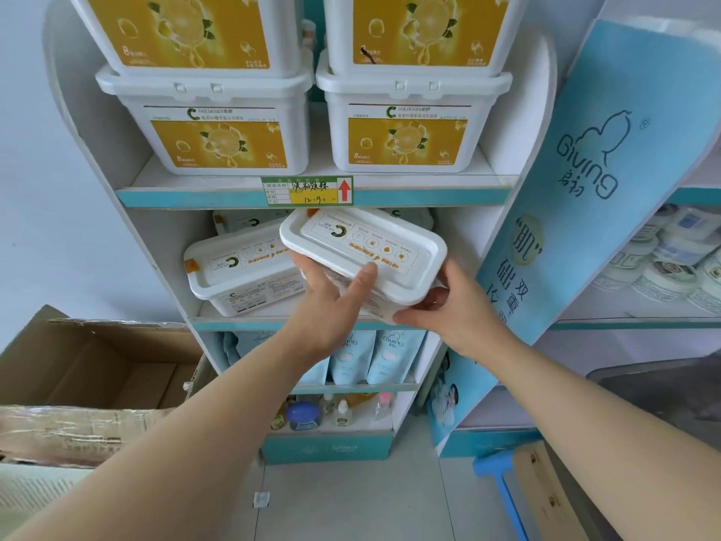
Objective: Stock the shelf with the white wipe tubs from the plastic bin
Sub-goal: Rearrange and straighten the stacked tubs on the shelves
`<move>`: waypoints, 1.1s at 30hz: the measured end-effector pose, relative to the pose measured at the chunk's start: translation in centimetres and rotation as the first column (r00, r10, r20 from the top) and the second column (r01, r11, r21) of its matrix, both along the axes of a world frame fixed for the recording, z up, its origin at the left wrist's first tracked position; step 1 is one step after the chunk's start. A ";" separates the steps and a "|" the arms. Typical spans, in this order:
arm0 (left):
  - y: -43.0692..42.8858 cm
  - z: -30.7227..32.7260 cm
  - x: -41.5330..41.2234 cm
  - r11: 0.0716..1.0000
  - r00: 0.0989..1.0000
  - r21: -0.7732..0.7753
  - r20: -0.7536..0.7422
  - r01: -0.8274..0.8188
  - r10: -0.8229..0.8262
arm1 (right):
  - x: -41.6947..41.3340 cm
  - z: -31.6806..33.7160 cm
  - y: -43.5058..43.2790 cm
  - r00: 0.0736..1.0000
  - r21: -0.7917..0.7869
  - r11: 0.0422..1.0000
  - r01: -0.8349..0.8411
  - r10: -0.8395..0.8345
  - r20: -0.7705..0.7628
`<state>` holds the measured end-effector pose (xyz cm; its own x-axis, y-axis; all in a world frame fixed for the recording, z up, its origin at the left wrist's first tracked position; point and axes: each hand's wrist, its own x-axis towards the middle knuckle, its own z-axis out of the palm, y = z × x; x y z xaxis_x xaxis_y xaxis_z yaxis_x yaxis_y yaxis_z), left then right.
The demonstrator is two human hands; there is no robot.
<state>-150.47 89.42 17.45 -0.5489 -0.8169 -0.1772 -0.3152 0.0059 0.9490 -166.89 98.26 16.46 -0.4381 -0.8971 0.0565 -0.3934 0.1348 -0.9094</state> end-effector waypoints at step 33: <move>-5.1 -2.3 -0.2 0.857 0.978 -0.506 0.114 -0.094 0.174 | -4.4 -0.7 -9.8 0.996 0.089 0.993 0.079 -0.077 -0.033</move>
